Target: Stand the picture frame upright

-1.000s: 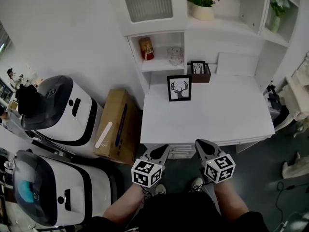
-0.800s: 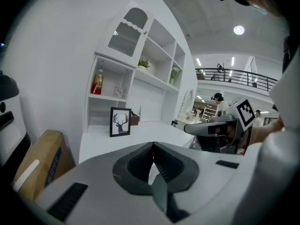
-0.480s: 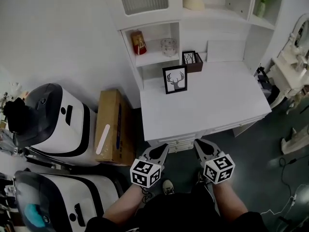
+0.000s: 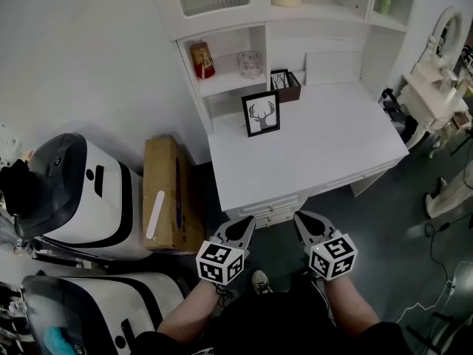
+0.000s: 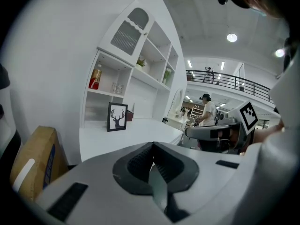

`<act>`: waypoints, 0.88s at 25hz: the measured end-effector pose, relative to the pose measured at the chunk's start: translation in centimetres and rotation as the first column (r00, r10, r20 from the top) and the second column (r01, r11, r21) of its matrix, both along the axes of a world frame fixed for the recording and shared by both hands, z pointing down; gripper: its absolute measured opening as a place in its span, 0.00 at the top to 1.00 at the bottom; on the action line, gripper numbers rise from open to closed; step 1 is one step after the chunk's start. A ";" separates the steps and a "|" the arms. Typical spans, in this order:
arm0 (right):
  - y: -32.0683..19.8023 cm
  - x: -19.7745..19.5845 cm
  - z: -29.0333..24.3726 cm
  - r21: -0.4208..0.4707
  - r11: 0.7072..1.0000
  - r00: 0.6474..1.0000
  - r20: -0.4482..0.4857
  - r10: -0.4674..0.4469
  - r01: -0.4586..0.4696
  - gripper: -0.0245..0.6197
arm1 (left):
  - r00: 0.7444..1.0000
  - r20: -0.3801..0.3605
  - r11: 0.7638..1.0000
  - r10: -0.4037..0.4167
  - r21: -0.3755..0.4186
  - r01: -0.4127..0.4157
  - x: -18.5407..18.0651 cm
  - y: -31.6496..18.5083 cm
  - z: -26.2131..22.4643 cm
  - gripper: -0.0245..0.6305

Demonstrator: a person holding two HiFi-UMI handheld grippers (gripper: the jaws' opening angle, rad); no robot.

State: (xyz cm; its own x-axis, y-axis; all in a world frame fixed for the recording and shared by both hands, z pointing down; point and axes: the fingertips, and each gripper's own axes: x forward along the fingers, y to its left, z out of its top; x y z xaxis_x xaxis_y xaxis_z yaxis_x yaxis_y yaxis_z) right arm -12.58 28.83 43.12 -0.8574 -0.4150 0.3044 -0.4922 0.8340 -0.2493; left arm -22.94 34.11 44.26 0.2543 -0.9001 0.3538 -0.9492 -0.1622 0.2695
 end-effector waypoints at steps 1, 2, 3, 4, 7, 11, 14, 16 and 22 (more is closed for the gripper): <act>0.2 0.0 -0.1 0.002 1.000 1.000 -0.002 -0.002 0.002 0.96 | 1.000 -0.002 1.000 0.000 0.002 0.000 0.0 0.1 -0.1 0.95; 0.3 -0.1 -0.1 0.004 1.000 1.000 -0.005 -0.003 0.003 0.96 | 1.000 -0.002 1.000 0.002 0.005 -0.002 0.0 0.2 -0.1 0.95; 0.3 -0.1 -0.2 0.005 1.000 1.000 -0.006 -0.003 0.003 0.96 | 1.000 -0.001 1.000 0.004 0.006 -0.004 0.0 0.2 -0.2 0.95; 0.4 -0.1 -0.2 0.005 1.000 1.000 -0.006 -0.002 0.002 0.96 | 1.000 -0.002 1.000 0.005 0.008 -0.005 0.0 0.3 -0.2 0.95; 0.6 -0.4 -0.2 0.007 1.000 1.000 -0.010 -0.006 0.006 0.96 | 1.000 -0.005 1.000 0.006 0.015 -0.005 -0.1 0.3 -0.3 0.95; 0.9 -0.5 0.1 0.005 1.000 1.000 -0.015 -0.006 0.006 0.96 | 1.000 -0.013 1.000 0.001 0.014 -0.001 -0.3 0.5 0.0 0.95; 0.9 -0.3 0.2 0.004 1.000 1.000 -0.012 -0.002 0.002 0.96 | 1.000 -0.018 1.000 0.002 0.009 -0.002 -0.2 0.5 0.1 0.95; 0.9 -0.2 0.2 0.001 1.000 1.000 -0.012 0.002 -0.002 0.96 | 1.000 -0.015 1.000 0.007 0.008 -0.007 -0.1 0.6 0.0 0.95; 0.9 0.2 0.2 0.002 1.000 1.000 -0.010 0.011 -0.010 0.96 | 1.000 -0.019 1.000 0.017 0.008 -0.017 0.2 0.4 -0.1 0.95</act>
